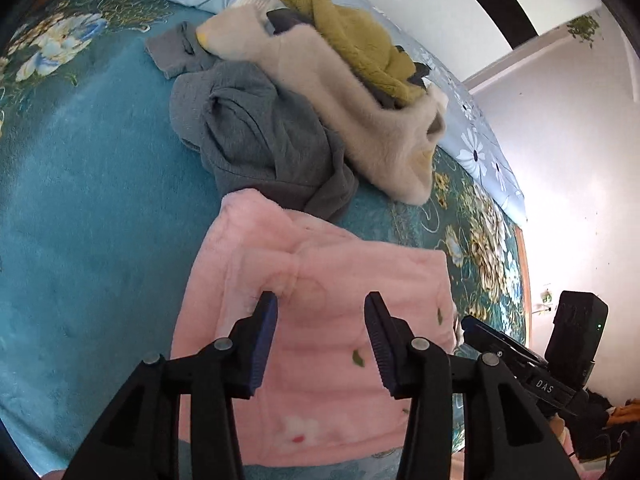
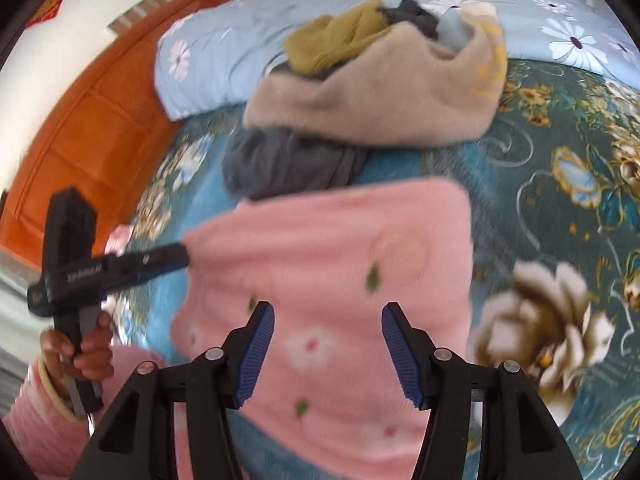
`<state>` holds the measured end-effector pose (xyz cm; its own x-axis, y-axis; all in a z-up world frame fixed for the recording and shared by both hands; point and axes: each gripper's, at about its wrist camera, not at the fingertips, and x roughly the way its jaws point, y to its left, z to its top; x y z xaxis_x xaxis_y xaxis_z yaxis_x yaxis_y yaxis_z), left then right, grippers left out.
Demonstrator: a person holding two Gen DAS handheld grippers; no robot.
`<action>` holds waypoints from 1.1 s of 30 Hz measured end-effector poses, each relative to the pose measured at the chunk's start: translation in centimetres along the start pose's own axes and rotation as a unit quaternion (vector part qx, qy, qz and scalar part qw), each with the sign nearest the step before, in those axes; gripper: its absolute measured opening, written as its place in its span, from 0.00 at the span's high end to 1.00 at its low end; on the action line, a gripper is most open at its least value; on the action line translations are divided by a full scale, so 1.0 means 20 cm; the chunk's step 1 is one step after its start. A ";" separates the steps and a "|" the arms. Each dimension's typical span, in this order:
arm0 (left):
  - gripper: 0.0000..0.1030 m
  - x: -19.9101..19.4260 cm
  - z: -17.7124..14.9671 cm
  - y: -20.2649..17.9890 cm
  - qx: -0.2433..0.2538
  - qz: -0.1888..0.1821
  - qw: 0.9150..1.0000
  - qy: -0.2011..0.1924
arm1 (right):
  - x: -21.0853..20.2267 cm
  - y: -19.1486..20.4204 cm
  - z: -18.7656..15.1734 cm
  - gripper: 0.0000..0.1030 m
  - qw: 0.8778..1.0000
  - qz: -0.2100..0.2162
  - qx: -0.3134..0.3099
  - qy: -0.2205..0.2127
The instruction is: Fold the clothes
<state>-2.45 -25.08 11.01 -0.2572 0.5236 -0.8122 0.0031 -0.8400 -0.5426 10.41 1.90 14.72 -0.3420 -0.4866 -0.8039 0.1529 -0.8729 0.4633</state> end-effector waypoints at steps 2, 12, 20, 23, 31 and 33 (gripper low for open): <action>0.55 0.11 0.00 0.04 -0.028 0.022 0.999 0.022 | 0.07 -0.05 0.07 0.41 0.999 0.006 0.031 -0.001; 0.54 -0.04 -0.01 0.05 -0.020 -0.009 1.000 0.011 | 0.19 0.00 0.17 0.42 0.997 -0.013 0.068 0.022; 0.51 0.12 -0.03 0.07 0.035 -0.009 0.998 0.046 | 0.38 0.13 0.16 0.41 0.985 -0.109 0.089 0.102; 0.50 0.10 -0.05 0.11 0.060 -0.040 0.997 0.040 | 0.39 0.17 0.20 0.41 0.974 -0.159 0.127 0.099; 0.50 -0.14 -0.05 0.15 -0.031 -0.129 0.991 -0.002 | 0.29 0.37 0.32 0.41 0.940 -0.246 0.190 0.142; 0.49 -0.20 -0.06 0.14 -0.047 -0.142 0.988 -0.036 | 0.22 0.45 0.36 0.41 0.944 -0.254 0.159 0.140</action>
<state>-0.19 -29.35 12.56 -0.3278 0.7228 -0.6083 0.0100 -0.6412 -0.7673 3.60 -7.96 18.03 -0.0306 -0.0373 -0.9988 -0.2663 -0.9629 0.0441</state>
